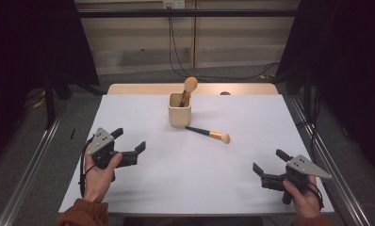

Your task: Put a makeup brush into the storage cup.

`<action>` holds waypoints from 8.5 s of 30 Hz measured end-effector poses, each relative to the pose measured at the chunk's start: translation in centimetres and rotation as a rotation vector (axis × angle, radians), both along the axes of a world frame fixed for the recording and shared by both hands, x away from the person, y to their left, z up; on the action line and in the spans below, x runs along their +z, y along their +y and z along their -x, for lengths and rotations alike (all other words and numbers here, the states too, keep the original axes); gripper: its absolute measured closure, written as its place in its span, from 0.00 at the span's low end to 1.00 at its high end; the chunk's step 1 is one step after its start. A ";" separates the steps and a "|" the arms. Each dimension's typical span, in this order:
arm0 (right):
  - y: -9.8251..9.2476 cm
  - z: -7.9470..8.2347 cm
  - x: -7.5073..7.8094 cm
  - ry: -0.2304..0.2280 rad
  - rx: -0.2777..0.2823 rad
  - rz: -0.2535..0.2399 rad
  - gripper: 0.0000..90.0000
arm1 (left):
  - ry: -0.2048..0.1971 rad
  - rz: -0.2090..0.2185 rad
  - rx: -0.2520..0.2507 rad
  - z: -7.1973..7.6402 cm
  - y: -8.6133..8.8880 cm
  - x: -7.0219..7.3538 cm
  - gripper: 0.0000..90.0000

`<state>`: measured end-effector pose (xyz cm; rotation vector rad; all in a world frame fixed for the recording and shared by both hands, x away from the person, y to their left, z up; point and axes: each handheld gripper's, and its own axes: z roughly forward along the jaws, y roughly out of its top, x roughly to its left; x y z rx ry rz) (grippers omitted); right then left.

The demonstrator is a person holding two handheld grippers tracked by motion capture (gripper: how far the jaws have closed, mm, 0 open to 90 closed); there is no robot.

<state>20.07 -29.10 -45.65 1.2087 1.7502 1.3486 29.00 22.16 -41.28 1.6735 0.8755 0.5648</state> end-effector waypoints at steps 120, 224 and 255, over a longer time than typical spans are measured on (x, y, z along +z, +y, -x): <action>8.5 -18.9 6.1 -0.026 0.131 0.024 0.01 | -0.013 0.028 -0.003 3.8 3.8 -1.7 0.03; 14.5 -26.6 1.4 0.919 0.637 0.836 0.37 | 0.008 -0.018 -0.045 3.9 3.2 -1.8 0.03; 14.7 -26.0 0.6 0.921 0.614 0.857 0.82 | 0.016 -0.032 -0.060 3.7 3.1 -1.9 0.03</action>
